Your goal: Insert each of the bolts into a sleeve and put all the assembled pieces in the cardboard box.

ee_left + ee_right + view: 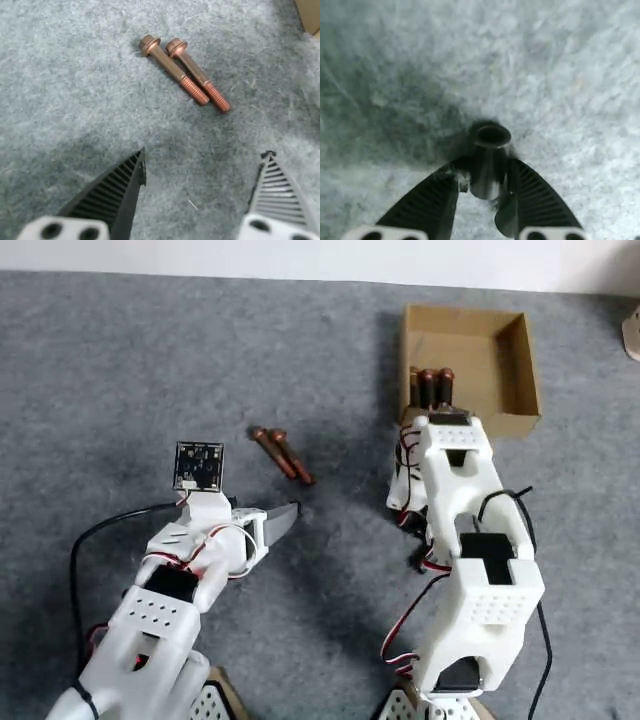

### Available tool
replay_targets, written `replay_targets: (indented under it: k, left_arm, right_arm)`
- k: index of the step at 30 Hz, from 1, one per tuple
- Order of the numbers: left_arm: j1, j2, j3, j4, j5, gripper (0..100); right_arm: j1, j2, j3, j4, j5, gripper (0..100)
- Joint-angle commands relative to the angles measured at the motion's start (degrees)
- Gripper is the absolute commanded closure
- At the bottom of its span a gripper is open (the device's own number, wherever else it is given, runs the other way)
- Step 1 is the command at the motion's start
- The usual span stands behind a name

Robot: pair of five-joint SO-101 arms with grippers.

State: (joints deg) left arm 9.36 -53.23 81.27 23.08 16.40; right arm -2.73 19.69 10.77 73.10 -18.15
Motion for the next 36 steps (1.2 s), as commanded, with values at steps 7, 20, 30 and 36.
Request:
replay_targets:
  k: [7, 20, 30, 36]
  left_arm:
    - [-0.1, -0.2, -0.3, -1.1, -0.9, 67]
    - [-0.1, -0.2, -0.3, -1.1, -0.9, 67]
    - [-0.1, -0.2, -0.3, -1.1, -0.9, 67]
    - [-0.1, -0.2, -0.3, -1.1, -0.9, 67]
  right_arm:
    - [0.9, -2.2, -0.1, -2.9, 0.1, 88.2]
    - [1.1, -2.2, -0.5, -6.0, 0.1, 88.2]
    - [1.6, -2.2, -10.0, 0.4, 0.1, 88.2]
    - [1.6, -2.2, -12.9, 5.8, 0.1, 88.2]
